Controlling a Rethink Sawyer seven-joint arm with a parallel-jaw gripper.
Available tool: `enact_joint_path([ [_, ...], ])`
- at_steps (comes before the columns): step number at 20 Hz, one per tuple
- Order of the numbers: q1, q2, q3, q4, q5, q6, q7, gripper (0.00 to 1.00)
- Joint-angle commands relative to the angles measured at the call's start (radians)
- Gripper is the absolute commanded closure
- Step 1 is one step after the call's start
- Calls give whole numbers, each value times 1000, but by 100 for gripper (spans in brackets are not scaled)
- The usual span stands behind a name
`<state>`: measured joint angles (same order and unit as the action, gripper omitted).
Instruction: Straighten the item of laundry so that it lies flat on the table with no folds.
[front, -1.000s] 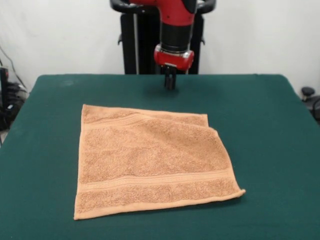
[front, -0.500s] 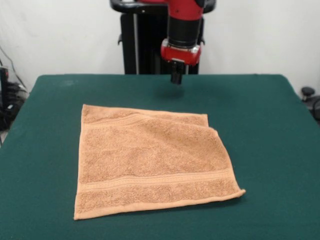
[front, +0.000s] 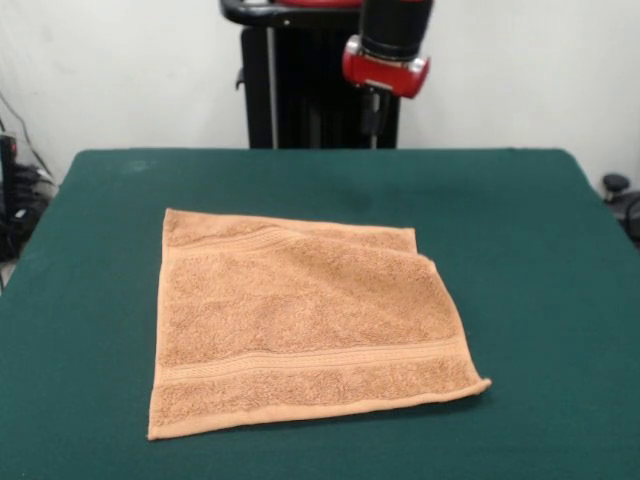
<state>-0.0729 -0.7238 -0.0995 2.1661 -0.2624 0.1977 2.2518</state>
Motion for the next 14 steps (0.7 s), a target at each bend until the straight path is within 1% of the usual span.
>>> enact_joint_path([
  [1,48,-4,117,-109,81,80,93,100],
  [7,134,133,51,-191,108,-21,160,100],
  [14,200,272,17,-299,176,-91,199,100],
])
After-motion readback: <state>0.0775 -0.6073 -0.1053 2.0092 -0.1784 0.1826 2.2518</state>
